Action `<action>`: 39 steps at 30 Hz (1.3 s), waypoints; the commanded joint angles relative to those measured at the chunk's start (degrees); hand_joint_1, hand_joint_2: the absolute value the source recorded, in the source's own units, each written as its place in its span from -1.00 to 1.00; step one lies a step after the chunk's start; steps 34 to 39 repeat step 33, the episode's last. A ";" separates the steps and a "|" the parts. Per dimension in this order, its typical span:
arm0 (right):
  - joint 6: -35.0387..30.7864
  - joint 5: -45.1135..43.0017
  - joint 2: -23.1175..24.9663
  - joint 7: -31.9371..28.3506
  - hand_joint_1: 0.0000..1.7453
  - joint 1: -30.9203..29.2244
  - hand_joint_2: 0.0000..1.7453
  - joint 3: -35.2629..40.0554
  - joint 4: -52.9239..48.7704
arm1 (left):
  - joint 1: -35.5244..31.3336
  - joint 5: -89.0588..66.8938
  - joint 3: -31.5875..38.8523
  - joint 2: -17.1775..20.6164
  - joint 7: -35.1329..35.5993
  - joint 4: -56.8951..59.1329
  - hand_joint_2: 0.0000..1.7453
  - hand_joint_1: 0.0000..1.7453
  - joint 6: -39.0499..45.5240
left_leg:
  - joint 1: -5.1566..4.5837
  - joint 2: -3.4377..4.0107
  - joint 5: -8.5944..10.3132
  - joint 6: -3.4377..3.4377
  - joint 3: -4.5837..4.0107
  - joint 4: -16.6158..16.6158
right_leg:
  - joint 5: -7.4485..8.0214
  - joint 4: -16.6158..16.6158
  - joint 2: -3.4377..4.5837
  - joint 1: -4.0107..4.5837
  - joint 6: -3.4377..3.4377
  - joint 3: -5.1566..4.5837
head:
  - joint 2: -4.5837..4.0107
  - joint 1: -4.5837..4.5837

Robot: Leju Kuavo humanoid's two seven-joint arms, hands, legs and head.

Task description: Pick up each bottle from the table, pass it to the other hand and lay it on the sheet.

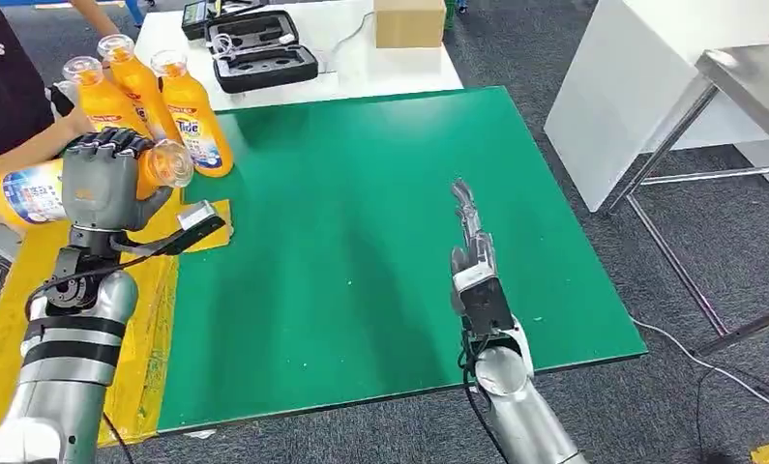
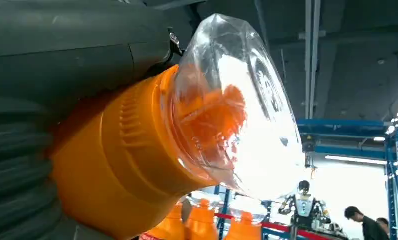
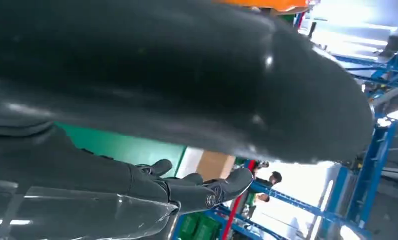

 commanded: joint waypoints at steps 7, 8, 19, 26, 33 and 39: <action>9.45 -9.79 -5.15 5.33 -1.00 7.77 1.00 -9.65 -20.41 | -16.04 -6.99 -17.96 9.77 13.79 36.80 1.00 1.00 -16.16 | -0.01 -0.30 -0.02 -0.02 0.08 0.02 | -0.11 0.06 -0.23 -0.02 -0.04 0.09 | 0.00 0.00; 9.21 -8.85 -5.11 6.04 -1.00 8.31 1.00 -10.64 -21.65 | -15.70 -5.79 -17.55 9.18 13.99 37.83 1.00 1.00 -17.68 | 0.03 -0.45 -0.13 -0.05 0.24 0.11 | -0.25 0.14 -0.30 0.01 -0.09 0.29 | 0.00 0.02; 9.82 -7.26 -4.23 8.38 -1.00 6.83 1.00 -10.81 -18.68 | -11.65 -0.61 -15.45 5.04 14.82 44.59 1.00 1.00 -20.50 | -0.01 -0.12 -0.09 -0.02 0.25 -0.03 | -0.08 -0.03 -0.01 -0.02 -0.05 0.24 | 0.00 0.00; 6.97 -2.54 -4.19 7.95 -1.00 6.71 1.00 -10.22 -18.52 | -10.95 -1.14 -16.60 5.26 16.84 44.94 1.00 1.00 -17.79 | -0.03 -0.09 -0.05 -0.01 0.15 -0.04 | -0.05 -0.03 -0.01 -0.03 -0.03 0.14 | 0.00 0.00; 5.62 -1.02 -4.08 8.06 -1.00 6.93 1.00 -10.08 -18.03 | -10.03 3.91 -12.78 5.15 14.06 43.41 1.00 -1.00 -14.62 | 0.01 -0.06 -0.09 -0.01 0.14 0.00 | -0.06 -0.01 0.04 0.01 -0.05 0.16 | 0.00 0.00; 5.62 -1.02 -4.08 8.06 -1.00 6.93 1.00 -10.08 -18.03 | -10.03 3.91 -12.78 5.15 14.06 43.41 1.00 -1.00 -14.62 | 0.01 -0.06 -0.09 -0.01 0.14 0.00 | -0.06 -0.01 0.04 0.01 -0.05 0.16 | 0.00 0.00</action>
